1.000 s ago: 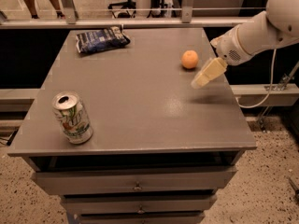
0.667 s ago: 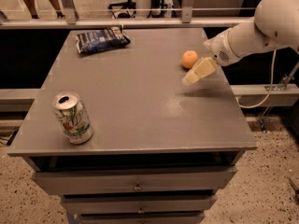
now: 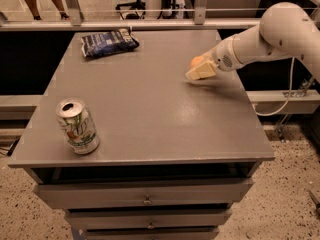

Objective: Move orange near blue chip bag

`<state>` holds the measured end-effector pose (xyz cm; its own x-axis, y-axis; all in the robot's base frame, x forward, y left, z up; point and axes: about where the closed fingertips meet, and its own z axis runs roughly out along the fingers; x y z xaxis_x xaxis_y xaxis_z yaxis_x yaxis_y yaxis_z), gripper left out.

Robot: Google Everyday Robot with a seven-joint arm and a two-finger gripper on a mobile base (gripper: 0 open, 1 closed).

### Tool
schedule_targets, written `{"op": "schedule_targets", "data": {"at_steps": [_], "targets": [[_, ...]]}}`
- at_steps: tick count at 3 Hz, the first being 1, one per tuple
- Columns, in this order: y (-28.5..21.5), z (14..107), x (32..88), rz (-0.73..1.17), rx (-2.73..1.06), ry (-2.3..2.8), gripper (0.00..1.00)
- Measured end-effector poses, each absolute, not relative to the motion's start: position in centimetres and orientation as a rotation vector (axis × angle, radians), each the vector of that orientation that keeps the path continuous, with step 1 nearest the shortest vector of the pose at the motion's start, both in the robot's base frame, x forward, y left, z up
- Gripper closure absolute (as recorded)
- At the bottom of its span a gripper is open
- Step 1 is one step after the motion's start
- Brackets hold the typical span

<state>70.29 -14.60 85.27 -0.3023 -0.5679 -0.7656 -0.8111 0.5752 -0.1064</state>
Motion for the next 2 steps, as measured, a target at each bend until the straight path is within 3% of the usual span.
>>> {"op": "schedule_targets", "data": {"at_steps": [1, 2], "targets": [[-14.2, 85.8, 71.1, 0.403, -1.056, 1.984, 0.71], [-14.0, 87.3, 71.4, 0.401, -1.05, 1.941, 0.95]]}}
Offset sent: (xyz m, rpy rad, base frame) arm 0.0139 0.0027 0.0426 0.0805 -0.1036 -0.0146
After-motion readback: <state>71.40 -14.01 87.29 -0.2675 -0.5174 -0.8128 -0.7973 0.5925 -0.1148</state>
